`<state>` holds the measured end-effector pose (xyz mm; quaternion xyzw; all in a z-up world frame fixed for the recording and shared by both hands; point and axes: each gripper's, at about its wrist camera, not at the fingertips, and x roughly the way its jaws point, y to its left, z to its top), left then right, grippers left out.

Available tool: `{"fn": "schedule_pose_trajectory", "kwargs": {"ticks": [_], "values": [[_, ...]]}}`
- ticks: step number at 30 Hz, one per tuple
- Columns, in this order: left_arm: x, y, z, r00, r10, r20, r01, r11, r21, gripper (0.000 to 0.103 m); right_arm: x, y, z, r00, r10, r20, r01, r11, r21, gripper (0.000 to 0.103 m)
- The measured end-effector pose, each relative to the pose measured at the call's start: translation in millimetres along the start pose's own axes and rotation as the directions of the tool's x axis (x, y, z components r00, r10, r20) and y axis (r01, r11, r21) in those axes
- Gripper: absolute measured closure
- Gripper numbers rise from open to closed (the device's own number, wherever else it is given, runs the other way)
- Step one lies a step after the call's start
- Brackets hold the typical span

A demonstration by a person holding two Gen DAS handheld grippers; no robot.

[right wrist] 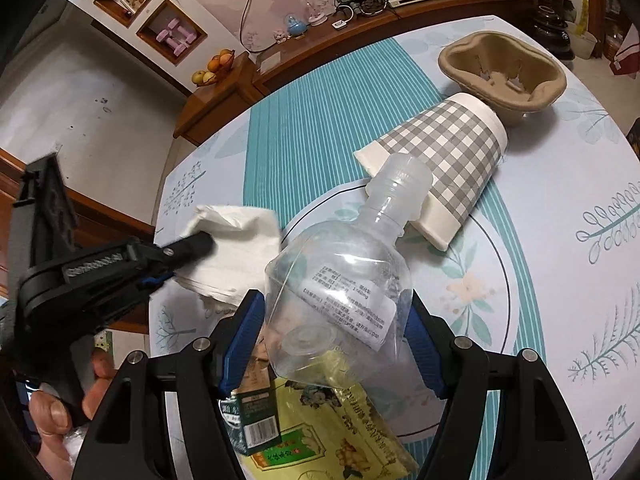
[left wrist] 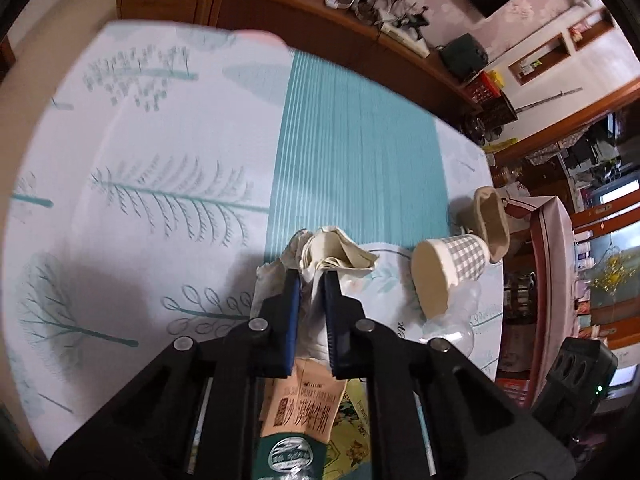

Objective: Collect trash
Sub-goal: 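Grasp the white tissue with the left tool while the right tool lifts the bottle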

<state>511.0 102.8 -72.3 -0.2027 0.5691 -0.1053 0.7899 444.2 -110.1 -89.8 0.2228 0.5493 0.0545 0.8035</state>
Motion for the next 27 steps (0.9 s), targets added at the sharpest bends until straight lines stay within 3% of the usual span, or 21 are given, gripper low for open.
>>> {"fn": "schedule_pose_trajectory", "kwargs": {"ticks": [7,13,21,27], "values": [[-62,-23,-17,0.995,-0.038,0.09,0.027,0.993,0.116,0.094,-31,3,-21,0.999,0.0,0.037,0.0,1.0,-0.007,0.035],[-127,-23,-67,0.988,-0.122,0.095,0.103,0.977,0.187,0.094,-71,12,-61,0.997,-0.01,0.079,0.01,1.0,0.002,0.034],[-203,-10,-169,0.981,-0.179,0.071,0.154,0.95,0.272,0.094,-137,22,-163,0.99,-0.024,0.141,0.018,0.999,0.046,0.034],[-246,11,-250,0.98,-0.19,0.055,0.161,0.929,0.333,0.094,-184,28,-261,0.985,-0.042,0.166,0.032,0.997,0.063,0.034]]}}
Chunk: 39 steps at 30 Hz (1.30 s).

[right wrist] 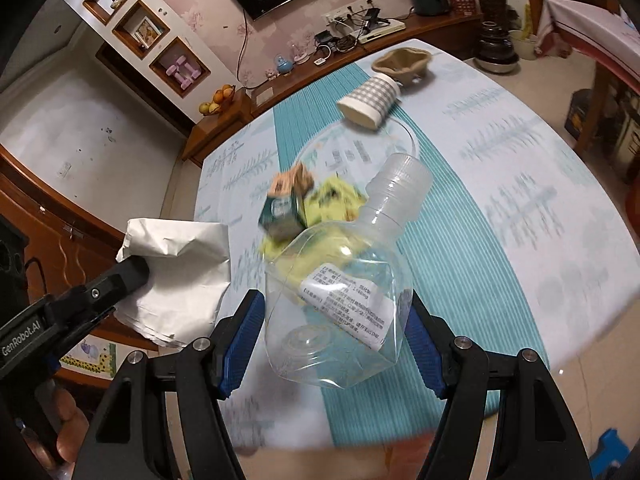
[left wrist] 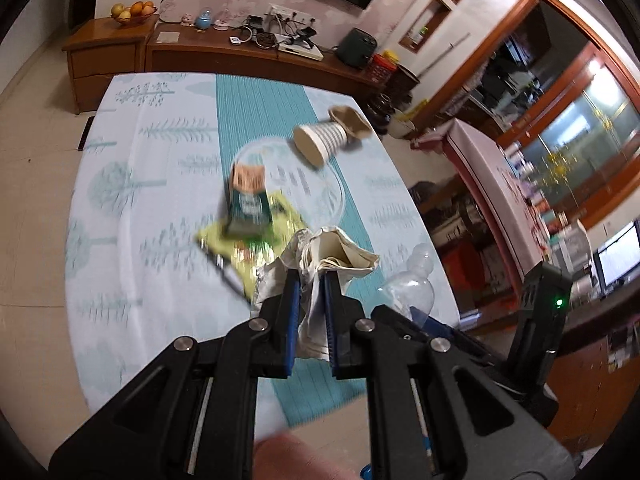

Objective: Collect trash
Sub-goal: 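Grasp the white tissue with the left tool while the right tool lifts the bottle, then carry the tissue and bottle with both tools down over the black bin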

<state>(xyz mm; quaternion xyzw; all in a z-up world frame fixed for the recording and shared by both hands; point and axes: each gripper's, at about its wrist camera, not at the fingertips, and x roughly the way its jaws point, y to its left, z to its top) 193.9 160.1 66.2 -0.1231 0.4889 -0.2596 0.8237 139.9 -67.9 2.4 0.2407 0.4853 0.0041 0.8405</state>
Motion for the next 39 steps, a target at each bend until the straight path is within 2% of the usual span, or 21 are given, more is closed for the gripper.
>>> {"fn": "schedule_pose_trajectory", "kwargs": {"ticks": [5,10,14,21,29,33,39], "values": [[-25,-5,-61,0.999,-0.007,-0.038,0.008,1.0,0.025,0.094,-39,-11,-70,1.0,-0.017,-0.02,0.017,1.0,0.004,0.034],[-34,-15,-104,0.997,-0.011,-0.075,0.014,0.999,0.042,0.094,-63,-24,-125,0.997,-0.041,-0.072,0.041,0.999,0.0,0.034],[-33,-26,-129,0.995,-0.01,-0.103,0.015,0.999,0.044,0.094,-75,-36,-150,0.992,-0.056,-0.111,0.055,0.998,-0.016,0.034],[-21,-56,-164,0.993,0.031,-0.113,-0.021,0.996,0.092,0.094,-84,-74,-167,0.985,-0.074,-0.158,0.071,0.997,-0.022,0.034],[23,-90,-214,0.982,0.115,-0.15,-0.112,0.993,0.023,0.094,-72,-141,-173,0.968,-0.071,-0.242,0.053,0.995,-0.079,0.034],[60,-99,-244,0.967,0.149,-0.205,-0.156,0.988,-0.02,0.094,-52,-185,-188,0.945,-0.068,-0.321,0.037,0.994,-0.1,0.034],[140,-103,-296,0.944,0.202,-0.259,-0.225,0.972,-0.062,0.094,10,-252,-213,0.894,-0.093,-0.438,0.028,0.988,-0.154,0.034]]}}
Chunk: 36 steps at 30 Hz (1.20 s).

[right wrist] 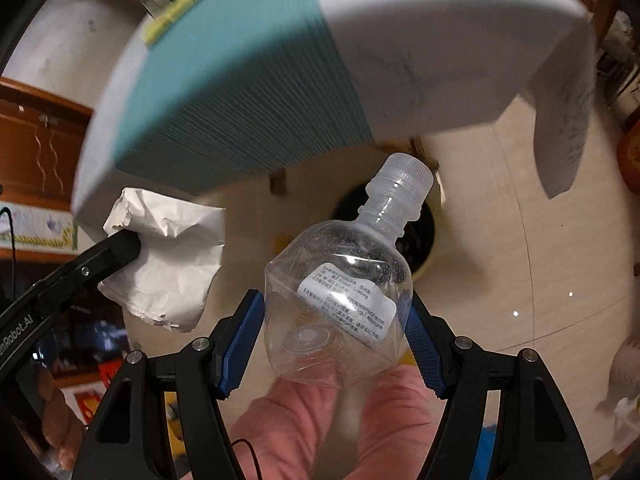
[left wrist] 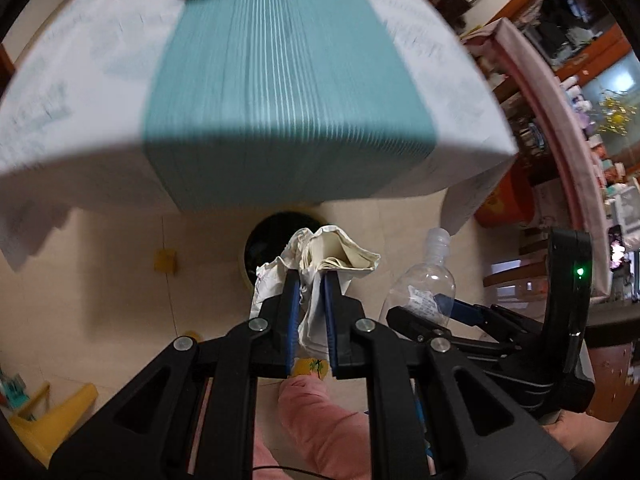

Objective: Collect trash
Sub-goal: 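Carry the tissue and bottle with both tools down over the black bin, then open the left tool over the bin while the right tool releases the bottle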

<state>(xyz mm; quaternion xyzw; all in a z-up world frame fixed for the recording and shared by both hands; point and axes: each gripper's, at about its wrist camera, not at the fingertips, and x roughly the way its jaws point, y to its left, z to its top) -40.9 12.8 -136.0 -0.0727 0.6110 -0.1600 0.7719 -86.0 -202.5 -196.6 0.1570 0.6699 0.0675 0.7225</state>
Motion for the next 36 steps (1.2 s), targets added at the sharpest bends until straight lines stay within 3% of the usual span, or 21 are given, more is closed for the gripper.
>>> {"fn": "schedule_pose_trajectory", "kwargs": {"ticks": [9,17,20,27,36], "values": [[133,-7,-15,0.999,0.048,-0.016,-0.048,0.999,-0.014,0.092,103,-66,24,0.999,-0.005,-0.039,0.004,0.999,-0.031,0.033],[223,7,-26,0.994,0.099,-0.053,-0.1,0.995,-0.016,0.042,189,-90,47,1.0,0.007,0.009,-0.006,0.997,-0.081,0.029],[238,17,-30,0.99,0.132,-0.043,-0.133,0.991,-0.018,0.038,212,-91,51,1.0,-0.018,0.002,0.018,0.997,-0.078,0.02],[247,37,-29,0.987,0.155,-0.033,-0.157,0.986,-0.057,0.037,235,-85,49,0.999,-0.039,0.021,0.04,0.998,-0.05,0.02],[221,37,-24,0.982,0.188,-0.031,-0.19,0.979,-0.075,0.037,191,-80,46,0.998,-0.035,0.055,0.036,0.999,-0.014,0.02]]}}
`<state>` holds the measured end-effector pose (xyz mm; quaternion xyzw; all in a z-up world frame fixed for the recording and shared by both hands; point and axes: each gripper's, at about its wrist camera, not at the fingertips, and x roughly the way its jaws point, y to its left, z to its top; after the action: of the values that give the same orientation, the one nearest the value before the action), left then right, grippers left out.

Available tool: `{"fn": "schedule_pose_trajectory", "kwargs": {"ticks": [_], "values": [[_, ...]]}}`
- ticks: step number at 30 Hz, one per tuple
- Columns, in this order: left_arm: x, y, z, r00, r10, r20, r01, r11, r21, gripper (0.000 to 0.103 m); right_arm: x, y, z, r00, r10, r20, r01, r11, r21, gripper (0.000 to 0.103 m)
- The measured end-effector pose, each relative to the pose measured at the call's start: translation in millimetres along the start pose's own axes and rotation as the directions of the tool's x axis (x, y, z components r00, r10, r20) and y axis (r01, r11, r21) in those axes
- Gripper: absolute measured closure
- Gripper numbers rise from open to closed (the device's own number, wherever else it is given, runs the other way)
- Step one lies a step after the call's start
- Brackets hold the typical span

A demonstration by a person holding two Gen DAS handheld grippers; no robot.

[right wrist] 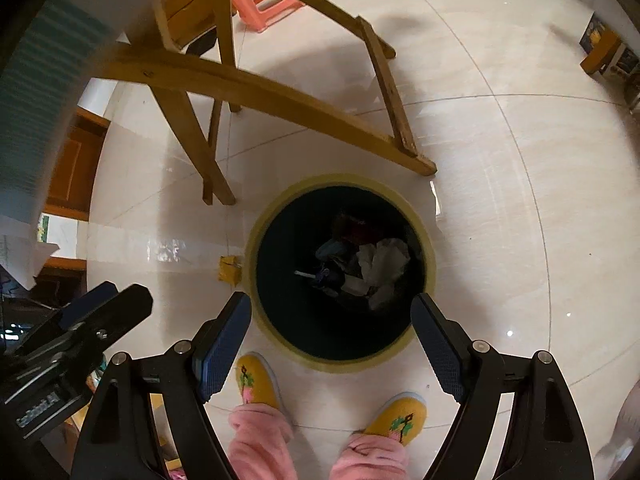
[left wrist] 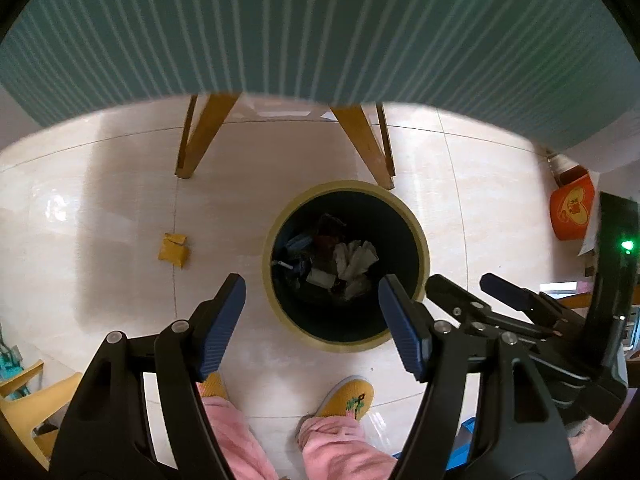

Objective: Collect trash
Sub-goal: 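Open the left tool over the bin while the right tool releases the bottle, then move both open tools back up to the table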

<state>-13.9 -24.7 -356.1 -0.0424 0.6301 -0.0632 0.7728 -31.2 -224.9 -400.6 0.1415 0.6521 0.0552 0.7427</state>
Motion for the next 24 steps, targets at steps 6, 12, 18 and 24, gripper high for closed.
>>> {"fn": "schedule_pose_trajectory", "kwargs": {"ticks": [6,12,18,24], "values": [[-54,-6,7,1.0,0.026,-0.005,-0.026,1.0,0.001,0.037,-62,13,-5,1.0,0.01,0.019,-0.011,1.0,0.021,0.02],[-135,-17,10,0.999,0.03,0.016,-0.03,1.0,0.0,0.037,-136,33,-13,1.0,-0.015,0.021,0.015,1.0,0.005,0.02],[-224,-31,10,0.998,0.032,0.062,-0.034,0.999,0.023,0.037,-226,55,-22,0.998,-0.02,0.052,0.021,1.0,-0.021,0.02],[-315,-37,16,0.987,0.029,0.159,-0.032,0.999,0.015,0.037,-312,71,-21,0.99,-0.015,0.137,0.024,0.997,-0.068,0.02]]}}
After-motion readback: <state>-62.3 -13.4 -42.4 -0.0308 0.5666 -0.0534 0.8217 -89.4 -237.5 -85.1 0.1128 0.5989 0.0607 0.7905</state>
